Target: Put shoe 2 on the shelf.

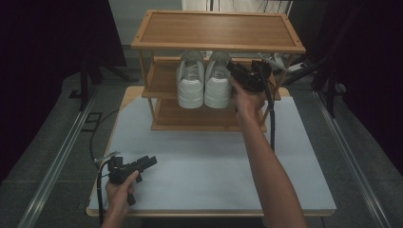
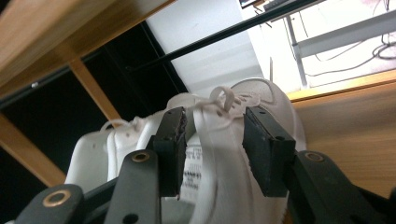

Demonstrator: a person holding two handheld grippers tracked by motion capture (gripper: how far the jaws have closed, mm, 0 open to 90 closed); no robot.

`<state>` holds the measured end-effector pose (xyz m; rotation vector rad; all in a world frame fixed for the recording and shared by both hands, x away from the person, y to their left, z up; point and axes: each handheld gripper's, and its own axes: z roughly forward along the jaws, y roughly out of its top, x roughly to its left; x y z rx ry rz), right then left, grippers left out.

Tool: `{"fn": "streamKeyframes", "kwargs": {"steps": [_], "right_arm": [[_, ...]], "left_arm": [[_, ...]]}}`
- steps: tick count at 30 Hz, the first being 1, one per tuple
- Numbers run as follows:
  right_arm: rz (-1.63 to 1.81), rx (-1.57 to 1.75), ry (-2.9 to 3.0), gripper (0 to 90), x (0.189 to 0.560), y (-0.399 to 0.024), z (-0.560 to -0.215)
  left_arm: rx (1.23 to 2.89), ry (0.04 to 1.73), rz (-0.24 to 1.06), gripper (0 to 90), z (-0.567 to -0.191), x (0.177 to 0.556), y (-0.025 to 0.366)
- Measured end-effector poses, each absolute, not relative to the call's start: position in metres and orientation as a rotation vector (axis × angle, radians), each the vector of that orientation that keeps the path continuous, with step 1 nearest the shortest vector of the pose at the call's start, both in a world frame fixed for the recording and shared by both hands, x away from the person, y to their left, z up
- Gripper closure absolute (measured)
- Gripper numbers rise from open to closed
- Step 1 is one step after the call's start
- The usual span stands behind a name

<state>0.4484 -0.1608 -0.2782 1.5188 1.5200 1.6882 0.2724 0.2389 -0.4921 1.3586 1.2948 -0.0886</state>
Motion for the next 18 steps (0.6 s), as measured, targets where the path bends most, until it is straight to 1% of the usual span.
{"fn": "streamKeyframes", "kwargs": {"steps": [11, 18], "right_arm": [[1.698, 1.348, 1.638, 55.5, 0.407, -0.18, -0.284], [1.71, 1.242, 1.695, 54.6, 0.374, -0.192, -0.299]], "left_arm": [[1.363, 1.291, -0.072, 37.0, -0.49, 0.273, 0.238], [1.38, 1.279, -0.073, 37.0, -0.49, 0.271, 0.236]]}}
